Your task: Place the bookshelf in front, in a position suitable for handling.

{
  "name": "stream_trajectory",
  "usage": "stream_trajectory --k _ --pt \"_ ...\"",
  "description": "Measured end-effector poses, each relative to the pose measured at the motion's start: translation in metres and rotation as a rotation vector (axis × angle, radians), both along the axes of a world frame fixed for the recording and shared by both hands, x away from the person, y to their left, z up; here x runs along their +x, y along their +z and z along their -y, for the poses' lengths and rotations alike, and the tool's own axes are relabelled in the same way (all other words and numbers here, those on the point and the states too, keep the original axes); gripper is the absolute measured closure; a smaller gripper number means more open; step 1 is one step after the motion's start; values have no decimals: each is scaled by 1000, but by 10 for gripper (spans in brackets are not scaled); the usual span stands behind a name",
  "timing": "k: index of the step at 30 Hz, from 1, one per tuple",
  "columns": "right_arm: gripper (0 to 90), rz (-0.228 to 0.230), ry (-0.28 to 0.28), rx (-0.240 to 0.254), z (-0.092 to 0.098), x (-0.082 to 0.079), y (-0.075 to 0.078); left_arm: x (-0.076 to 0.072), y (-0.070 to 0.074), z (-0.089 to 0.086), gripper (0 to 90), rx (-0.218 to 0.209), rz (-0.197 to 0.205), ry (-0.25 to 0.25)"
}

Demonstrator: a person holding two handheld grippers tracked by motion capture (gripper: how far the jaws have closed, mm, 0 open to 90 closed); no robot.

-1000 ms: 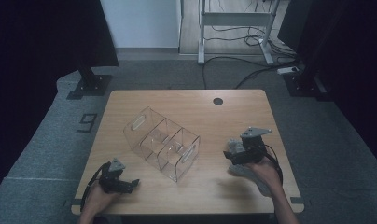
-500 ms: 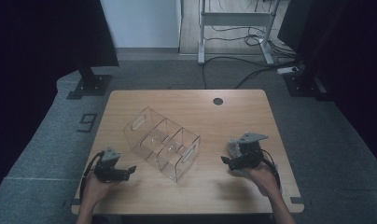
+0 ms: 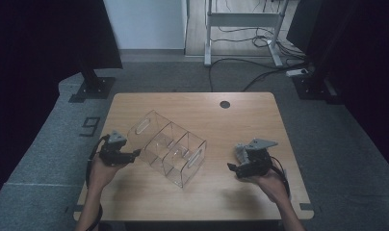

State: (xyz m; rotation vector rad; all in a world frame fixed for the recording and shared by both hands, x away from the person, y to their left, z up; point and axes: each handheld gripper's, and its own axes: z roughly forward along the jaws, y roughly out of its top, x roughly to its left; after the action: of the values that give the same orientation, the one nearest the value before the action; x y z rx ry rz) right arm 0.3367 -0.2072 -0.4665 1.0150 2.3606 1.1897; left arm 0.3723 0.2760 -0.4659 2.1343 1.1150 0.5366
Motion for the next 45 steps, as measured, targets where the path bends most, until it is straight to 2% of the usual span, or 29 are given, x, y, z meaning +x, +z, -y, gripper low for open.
stream_trajectory --k 2,3,4,9,12,13,20,25,30,32,35,38,42,45 --pt "9 0 1 -3 -1 -1 0 2 1 1 346 7 6 4" --pt "10 -1 9 -6 -2 -1 0 3 2 2 346 12 10 10" --pt "18 -5 14 -13 -5 -2 0 4 3 4 430 -11 7 5" --pt "22 -11 28 -18 -9 -3 0 1 2 5 466 -20 11 15" --pt "25 -13 40 -18 -12 -5 1 -6 2 0 521 -63 5 14" --pt "25 -13 40 -18 -12 -5 1 -6 2 0 529 -63 5 14" --pt "21 -20 65 -12 -19 -8 2 -29 2 3 566 -51 5 -11" --pt "14 -28 75 -12 -22 -9 1 -38 3 7 589 -51 1 -6" --pt "0 -34 88 -13 -26 -11 0 -51 4 15 610 -50 -8 -23" --pt "0 -41 95 -15 -28 -13 -1 -60 4 21 611 -56 -11 -35" --pt "0 -44 102 -13 -29 -14 -1 -64 4 25 611 -68 -19 -42" --pt "0 -43 113 -8 -30 -16 -1 -71 -1 33 612 -82 -51 -57" --pt "0 -42 111 -3 -32 -17 0 -76 -3 37 604 -85 -59 -69" --pt "0 -39 130 -4 -38 -19 1 -81 -4 40 593 -104 -67 -89"
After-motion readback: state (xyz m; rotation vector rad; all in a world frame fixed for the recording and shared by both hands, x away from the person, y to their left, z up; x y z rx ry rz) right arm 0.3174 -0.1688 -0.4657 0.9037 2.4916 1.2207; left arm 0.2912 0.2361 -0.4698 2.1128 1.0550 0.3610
